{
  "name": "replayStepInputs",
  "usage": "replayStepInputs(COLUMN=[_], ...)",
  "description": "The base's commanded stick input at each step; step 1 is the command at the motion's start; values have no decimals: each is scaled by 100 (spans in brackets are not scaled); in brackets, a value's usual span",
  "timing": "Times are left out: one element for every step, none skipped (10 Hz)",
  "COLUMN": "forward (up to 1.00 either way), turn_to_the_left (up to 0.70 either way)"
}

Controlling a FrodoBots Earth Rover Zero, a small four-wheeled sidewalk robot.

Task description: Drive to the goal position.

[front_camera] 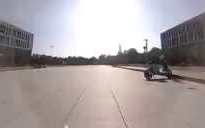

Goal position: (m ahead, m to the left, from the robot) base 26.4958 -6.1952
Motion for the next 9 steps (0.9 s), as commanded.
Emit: replayStepInputs(forward=[100,100,100,100,100,100,100,100,100], turn_to_the_left=[0,0,0,0,0,0,0,0,0])
